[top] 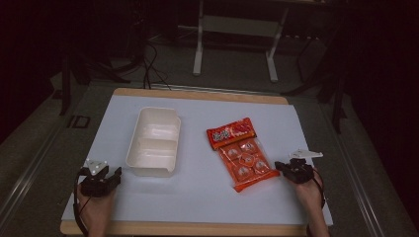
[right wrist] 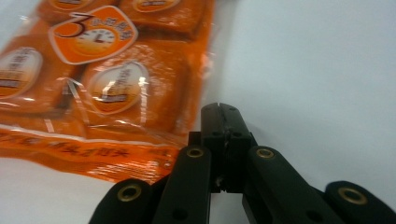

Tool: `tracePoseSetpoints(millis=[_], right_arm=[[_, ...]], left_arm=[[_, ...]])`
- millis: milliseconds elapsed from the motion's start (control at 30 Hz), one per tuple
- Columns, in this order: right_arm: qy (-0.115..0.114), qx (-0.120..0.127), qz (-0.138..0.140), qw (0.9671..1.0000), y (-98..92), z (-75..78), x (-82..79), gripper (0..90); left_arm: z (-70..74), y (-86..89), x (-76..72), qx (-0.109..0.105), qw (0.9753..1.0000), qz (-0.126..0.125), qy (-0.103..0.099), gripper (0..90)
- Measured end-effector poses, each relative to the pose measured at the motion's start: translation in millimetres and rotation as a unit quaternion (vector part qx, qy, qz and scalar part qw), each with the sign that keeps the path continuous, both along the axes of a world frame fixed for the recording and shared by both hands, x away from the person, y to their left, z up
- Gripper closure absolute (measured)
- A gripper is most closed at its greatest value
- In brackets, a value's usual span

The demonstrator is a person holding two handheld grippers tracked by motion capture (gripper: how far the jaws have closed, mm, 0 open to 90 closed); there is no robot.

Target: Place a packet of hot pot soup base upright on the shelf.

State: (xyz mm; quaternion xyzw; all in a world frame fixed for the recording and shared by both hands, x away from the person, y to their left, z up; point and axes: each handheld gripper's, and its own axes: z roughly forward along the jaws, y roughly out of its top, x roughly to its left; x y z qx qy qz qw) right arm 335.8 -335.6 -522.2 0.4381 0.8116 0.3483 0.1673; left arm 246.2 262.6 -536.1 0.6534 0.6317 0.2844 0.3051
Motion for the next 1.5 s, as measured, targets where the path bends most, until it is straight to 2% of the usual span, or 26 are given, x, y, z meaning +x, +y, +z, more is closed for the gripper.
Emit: tracePoseSetpoints(millis=[67,233,333,567,800,1033,1100,1233,1367,1500], right_arm=[[0.002,0.006,0.012,0.9999,2.9,0.8,-1.8,90.0],[0.012,-0.009,0.033,0.9993,13.6,-0.3,-3.5,90.0],[0.019,-0.004,0.049,0.9986,16.3,-0.3,-6.9,90.0],[0.019,-0.020,0.087,0.9958,35.0,2.0,-23.0,90.0],[0.023,-0.014,0.145,0.9890,65.5,3.8,-41.5,90.0],[0.023,-0.013,0.188,0.9819,89.5,3.4,-46.1,90.0],[0.022,-0.016,0.192,0.9810,92.1,3.8,-46.1,90.0],[0.029,-0.004,0.194,0.9807,88.8,4.4,-43.2,87.6],[0.024,-0.015,0.181,0.9831,85.6,6.4,-40.1,85.9],[0.014,-0.015,0.164,0.9862,79.0,11.8,-34.0,82.7]], left_arm=[[0.1,0.1,-0.3,-0.001,1.0000,0.001,-0.001,54.1],[0.3,-0.4,-0.6,0.000,1.0000,0.000,-0.001,53.9],[-0.2,-1.1,0.1,-0.001,1.0000,-0.001,-0.001,53.8],[-0.8,-2.3,1.1,0.001,1.0000,-0.003,0.001,53.6],[-2.2,-3.5,2.6,-0.003,1.0000,-0.005,0.005,53.7],[-3.8,-6.4,4.2,0.000,0.9999,-0.012,0.010,53.7],[-4.2,-7.2,4.5,0.000,0.9999,-0.013,0.010,53.7],[-3.8,-6.5,3.8,-0.001,0.9999,-0.013,0.009,53.7],[-5.0,-5.4,4.2,-0.005,0.9999,-0.012,0.009,53.5],[-5.6,-7.1,4.2,-0.002,0.9998,-0.013,0.011,53.5]])
